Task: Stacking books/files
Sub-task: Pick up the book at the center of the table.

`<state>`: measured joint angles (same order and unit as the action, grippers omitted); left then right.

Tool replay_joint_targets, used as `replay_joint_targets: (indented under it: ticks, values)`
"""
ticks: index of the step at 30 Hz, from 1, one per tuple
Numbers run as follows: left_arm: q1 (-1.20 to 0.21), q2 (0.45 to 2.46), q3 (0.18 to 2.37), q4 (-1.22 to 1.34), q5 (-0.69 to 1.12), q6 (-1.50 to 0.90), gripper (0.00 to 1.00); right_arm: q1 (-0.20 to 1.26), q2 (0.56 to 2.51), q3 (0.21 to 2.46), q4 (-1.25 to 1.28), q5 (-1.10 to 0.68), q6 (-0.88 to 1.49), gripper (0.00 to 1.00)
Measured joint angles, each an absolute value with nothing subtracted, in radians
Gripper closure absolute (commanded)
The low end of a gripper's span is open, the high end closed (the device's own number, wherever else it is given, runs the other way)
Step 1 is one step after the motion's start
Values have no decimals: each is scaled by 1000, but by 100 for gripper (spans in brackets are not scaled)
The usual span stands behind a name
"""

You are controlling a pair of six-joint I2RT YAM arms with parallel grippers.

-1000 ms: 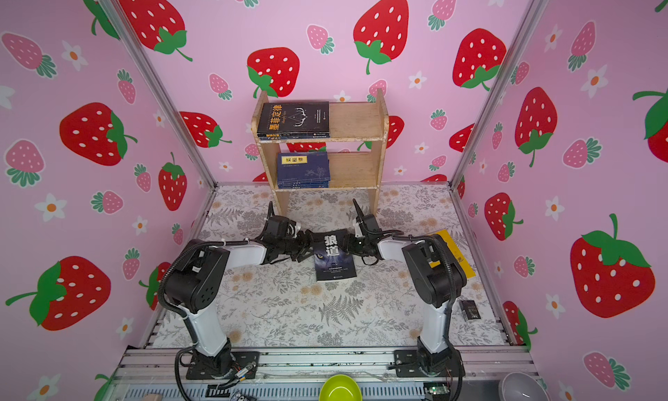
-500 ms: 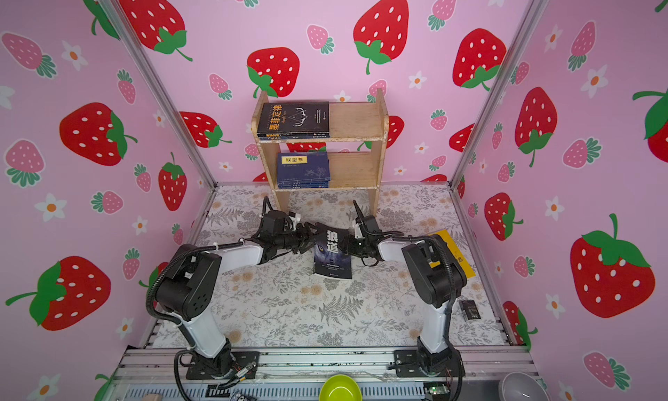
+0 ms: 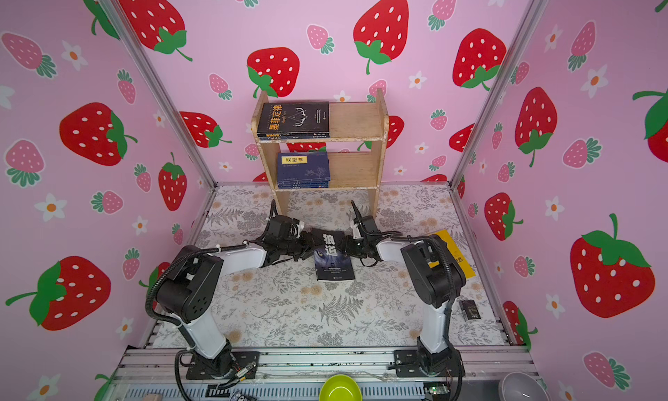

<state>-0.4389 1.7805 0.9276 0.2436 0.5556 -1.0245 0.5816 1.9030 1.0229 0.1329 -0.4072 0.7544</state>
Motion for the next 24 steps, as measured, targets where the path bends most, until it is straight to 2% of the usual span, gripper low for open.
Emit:
replay_joint_targets:
  ticks: [4, 7, 9, 17, 24]
  values:
    - [-440, 1772, 924, 201, 530, -1010, 81, 589, 1903, 1029, 121, -406, 755, 48]
    - [-441, 1744, 921, 171, 512, -1004, 99, 591, 1902, 1030, 119, -410, 762, 47]
    - [-443, 1708, 916, 151, 496, -1002, 100, 594, 1892, 1029, 116, -411, 767, 45]
    - [-445, 1479, 918, -20, 456, -979, 100, 572, 1688, 1027, 96, -400, 839, 21]
    - [-445, 1281, 1123, -316, 463, -884, 100, 485, 1413, 1030, 93, -363, 916, 0]
